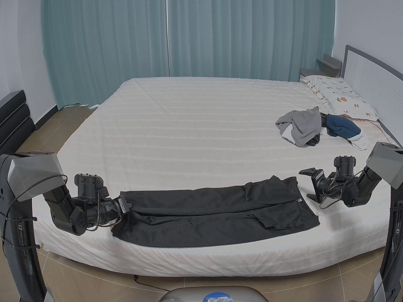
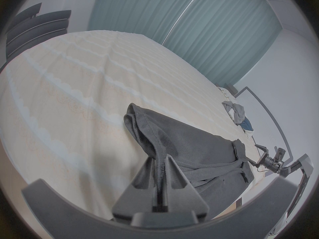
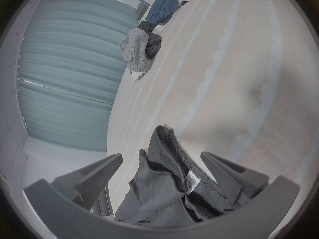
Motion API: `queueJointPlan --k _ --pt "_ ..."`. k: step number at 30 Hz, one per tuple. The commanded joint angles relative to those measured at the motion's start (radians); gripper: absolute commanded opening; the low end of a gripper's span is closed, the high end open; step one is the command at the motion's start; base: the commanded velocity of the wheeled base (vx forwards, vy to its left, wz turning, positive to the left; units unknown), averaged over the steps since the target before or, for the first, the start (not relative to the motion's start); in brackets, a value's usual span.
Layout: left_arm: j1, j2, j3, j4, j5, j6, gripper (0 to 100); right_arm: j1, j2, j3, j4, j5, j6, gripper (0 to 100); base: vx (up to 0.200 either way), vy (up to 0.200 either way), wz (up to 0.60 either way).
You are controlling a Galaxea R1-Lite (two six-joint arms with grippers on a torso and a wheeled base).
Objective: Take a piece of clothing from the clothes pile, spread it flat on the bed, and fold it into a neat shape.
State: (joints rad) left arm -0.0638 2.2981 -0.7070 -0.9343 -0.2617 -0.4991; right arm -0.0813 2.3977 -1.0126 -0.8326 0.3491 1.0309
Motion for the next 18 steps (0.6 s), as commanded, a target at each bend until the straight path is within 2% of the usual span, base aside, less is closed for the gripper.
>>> queueJointPlan --k 1,4,14,18 --pt "-0.004 -0.012 -0.005 -0.008 0.001 -0.062 0 0.0 0.0 0.0 0.0 0.001 0.0 100 0.0 0.0 0.0" --pt "-0.007 -0.025 -0.005 -0.009 -0.001 -0.078 0 0.0 0.001 -0.001 0.0 0.001 0.0 100 0.0 0.0 0.0" --pt "-0.027 -0.068 0.006 0.002 0.001 -0.081 0 0.0 0.0 0.0 -0.002 0.001 0.002 100 0.0 -0.2 0.0" --pt "-0.034 -0.109 -0.002 0.006 0.013 -0.128 0 0.0 0.0 0.0 -0.002 0.001 0.002 100 0.0 -0.2 0.0"
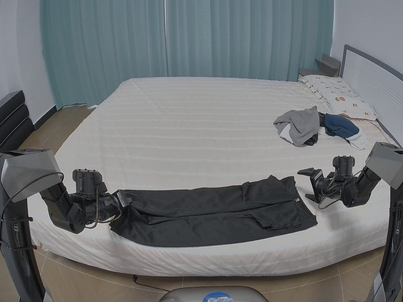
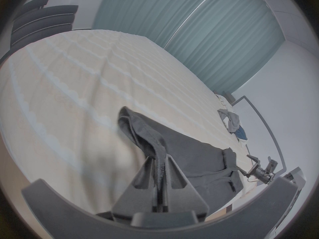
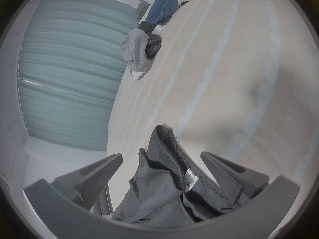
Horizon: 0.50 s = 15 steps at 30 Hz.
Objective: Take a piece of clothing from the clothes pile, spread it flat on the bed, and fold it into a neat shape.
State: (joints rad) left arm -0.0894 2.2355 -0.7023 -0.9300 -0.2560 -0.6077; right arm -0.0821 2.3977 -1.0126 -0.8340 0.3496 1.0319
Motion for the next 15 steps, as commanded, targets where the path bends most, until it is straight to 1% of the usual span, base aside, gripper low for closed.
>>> queueJointPlan --k 1,5,7,8,12,14,15 --pt "-0.015 -0.053 -0.006 0.003 0.012 -0.027 0 0.001 0.0 0.0 0.0 0.0 0.0 100 0.0 -0.2 0.0" --pt "-0.039 -0.089 -0.017 0.048 0.035 -0.032 0 0.001 -0.002 0.002 0.0 0.0 0.0 100 0.0 -0.2 0.0" --pt "-0.039 -0.089 -0.017 0.048 0.035 -0.032 0 0.001 -0.002 0.002 0.0 0.0 0.0 100 0.0 -0.2 0.0" --pt "-0.056 -0.126 -0.055 0.126 0.058 -0.04 0 0.001 -0.002 0.003 0.0 0.0 0.0 100 0.0 -0.2 0.0" --pt "-0.096 -0.163 -0.112 0.237 0.106 -0.078 0 0.001 -0.002 0.003 0.0 0.0 -0.001 100 0.0 -0.2 0.0" --pt "-0.104 -0.169 -0.12 0.258 0.112 -0.08 0 0.001 -0.002 0.003 0.0 -0.001 -0.001 100 0.0 -0.2 0.0" --pt "-0.13 -0.186 -0.144 0.319 0.126 -0.081 0 0.002 0.0 0.003 0.0 -0.001 -0.001 100 0.0 -0.2 0.0"
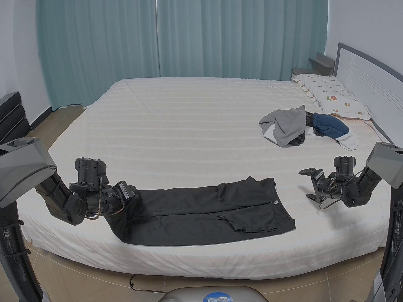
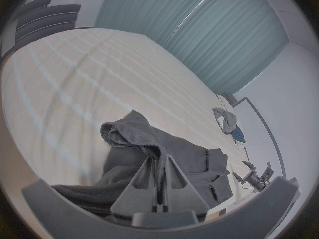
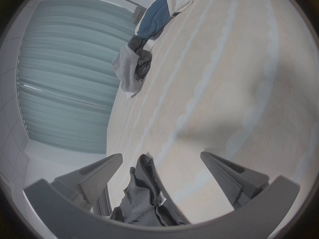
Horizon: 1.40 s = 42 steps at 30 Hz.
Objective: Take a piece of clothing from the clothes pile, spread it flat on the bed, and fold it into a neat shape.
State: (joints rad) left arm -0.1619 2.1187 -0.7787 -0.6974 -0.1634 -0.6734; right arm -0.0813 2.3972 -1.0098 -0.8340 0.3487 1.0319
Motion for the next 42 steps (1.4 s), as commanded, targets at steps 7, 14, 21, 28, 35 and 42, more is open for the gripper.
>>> queueJointPlan --k 7,14,21,28,35,42 --pt "-0.122 -0.086 -0.151 0.207 0.065 -0.095 0 0.002 0.0 0.0 0.0 -0.001 -0.003 100 0.0 -0.2 0.0" --pt "-0.191 -0.074 -0.289 0.383 0.067 -0.167 0 0.002 0.002 0.0 0.0 -0.002 -0.003 100 0.0 -0.2 0.0" --pt "-0.242 -0.026 -0.384 0.458 0.067 -0.202 0 0.002 0.002 0.0 0.0 -0.002 -0.003 100 0.0 -0.2 0.0" --pt "-0.268 0.049 -0.473 0.487 0.067 -0.202 0 0.002 0.002 0.0 0.0 -0.002 -0.004 100 0.0 -0.2 0.0" --pt "-0.278 0.138 -0.557 0.512 0.078 -0.21 0 0.003 0.003 -0.001 0.001 -0.002 -0.004 100 0.0 0.0 0.0" --pt "-0.3 0.175 -0.591 0.51 0.088 -0.253 0 0.003 0.003 0.0 0.001 -0.002 -0.013 100 0.0 0.0 0.0"
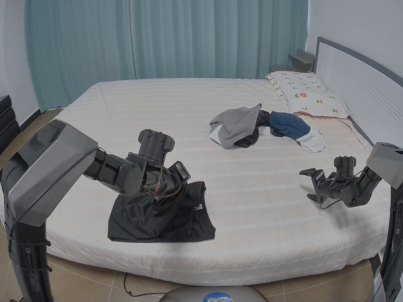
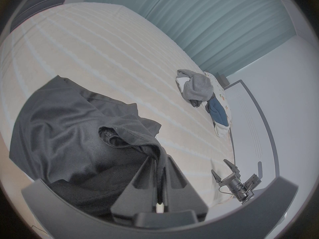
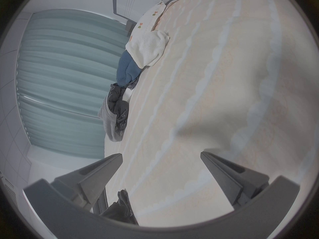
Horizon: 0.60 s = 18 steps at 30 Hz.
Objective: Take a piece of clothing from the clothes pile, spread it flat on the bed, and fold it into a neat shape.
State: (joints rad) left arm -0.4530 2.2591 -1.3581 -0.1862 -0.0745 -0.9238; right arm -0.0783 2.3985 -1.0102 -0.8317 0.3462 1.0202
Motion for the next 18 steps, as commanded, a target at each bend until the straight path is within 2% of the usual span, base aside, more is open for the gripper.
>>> queueJointPlan --k 1,2,3,18 --pt "-0.009 0.034 -0.013 -0.001 -0.001 -0.007 0 0.0 0.002 0.001 -0.001 0.001 -0.002 100 0.0 0.0 0.0" --pt "-0.009 0.034 -0.015 -0.001 -0.001 -0.013 0 0.0 0.002 0.001 -0.001 0.001 -0.002 100 0.0 0.0 0.0" --pt "-0.009 0.034 -0.018 -0.001 -0.001 -0.02 100 0.0 0.002 0.001 -0.001 0.001 -0.002 100 0.0 0.0 0.0" --pt "-0.006 -0.087 -0.01 0.021 -0.002 -0.095 100 0.0 0.002 0.002 -0.001 0.001 -0.002 100 0.0 0.0 0.0"
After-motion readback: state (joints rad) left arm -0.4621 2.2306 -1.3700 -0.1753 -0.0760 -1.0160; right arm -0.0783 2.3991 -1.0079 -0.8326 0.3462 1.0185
